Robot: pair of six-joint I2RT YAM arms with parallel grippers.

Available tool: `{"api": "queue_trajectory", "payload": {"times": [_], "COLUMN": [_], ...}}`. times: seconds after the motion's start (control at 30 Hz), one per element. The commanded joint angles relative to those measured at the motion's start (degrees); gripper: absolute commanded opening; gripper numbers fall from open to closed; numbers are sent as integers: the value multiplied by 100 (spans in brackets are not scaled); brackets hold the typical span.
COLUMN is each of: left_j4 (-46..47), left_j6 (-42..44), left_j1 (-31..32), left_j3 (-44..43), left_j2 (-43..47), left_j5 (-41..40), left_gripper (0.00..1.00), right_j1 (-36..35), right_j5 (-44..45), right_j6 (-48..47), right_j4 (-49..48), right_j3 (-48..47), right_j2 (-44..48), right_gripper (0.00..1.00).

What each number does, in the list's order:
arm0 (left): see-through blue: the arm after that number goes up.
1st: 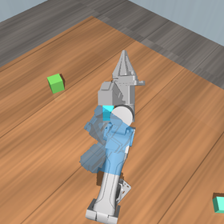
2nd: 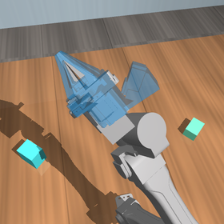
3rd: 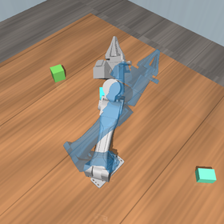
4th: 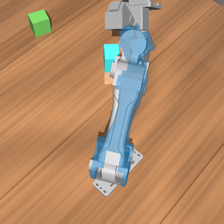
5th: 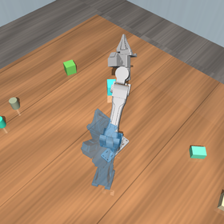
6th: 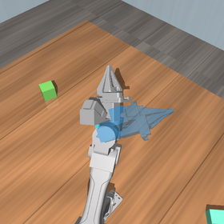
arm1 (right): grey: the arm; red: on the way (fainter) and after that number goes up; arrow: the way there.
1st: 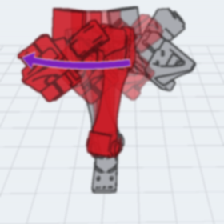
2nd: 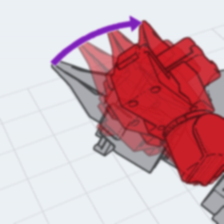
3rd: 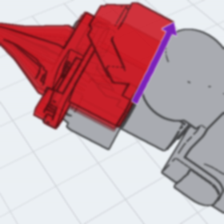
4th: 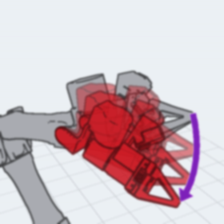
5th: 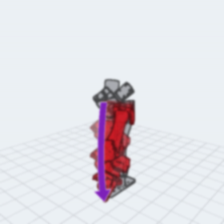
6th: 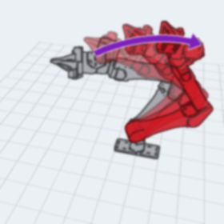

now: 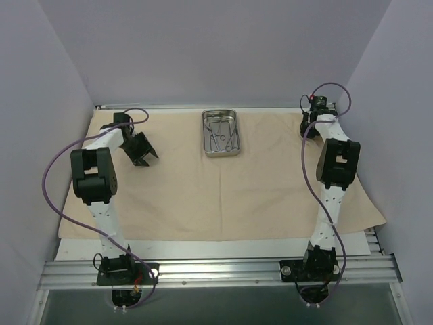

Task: Open and lay out the surgical kit
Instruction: Smooth out the surgical kit at the center of the board.

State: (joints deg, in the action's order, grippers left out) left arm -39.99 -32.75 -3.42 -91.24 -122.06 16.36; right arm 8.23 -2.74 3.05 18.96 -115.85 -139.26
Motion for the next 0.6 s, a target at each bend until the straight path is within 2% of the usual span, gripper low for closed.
{"api": "queue_trajectory", "payload": {"times": [0.0,0.1,0.17,0.23,0.3,0.4,0.43,0.53,0.57], "left_j4": [-273,-290,-308,-343,-396,-475,-475,-519,-571], "left_j6": [129,155,164,190,251,304,313,340,357], "left_j1": [8,8,8,8,8,-1,-1,8,-1], "left_j3": [-262,-315,-350,-403,-438,-465,-473,-552,-579], "left_j2": [-46,-64,-90,-107,-107,-107,-90,-107,-107], "left_j5": [25,34,43,60,52,52,52,69,69], "left_gripper": [62,62,63,63,62,63,63,63,63], "right_j1": [-234,-383,-489,-507,-507,-498,-472,-252,-147], "right_j5": [-393,-665,-745,-623,-570,-386,-298,-253,-305], "right_j6": [283,512,635,609,513,319,319,477,608], "right_j4": [1031,1005,926,802,915,926,899,662,601], "right_j3": [843,1634,2029,2076,1770,1295,1189,785,688], "right_j2": [416,987,1390,1568,1674,1797,1823,1789,1693], "right_gripper": [0,0,6,16,18,34,45,62,63]}}
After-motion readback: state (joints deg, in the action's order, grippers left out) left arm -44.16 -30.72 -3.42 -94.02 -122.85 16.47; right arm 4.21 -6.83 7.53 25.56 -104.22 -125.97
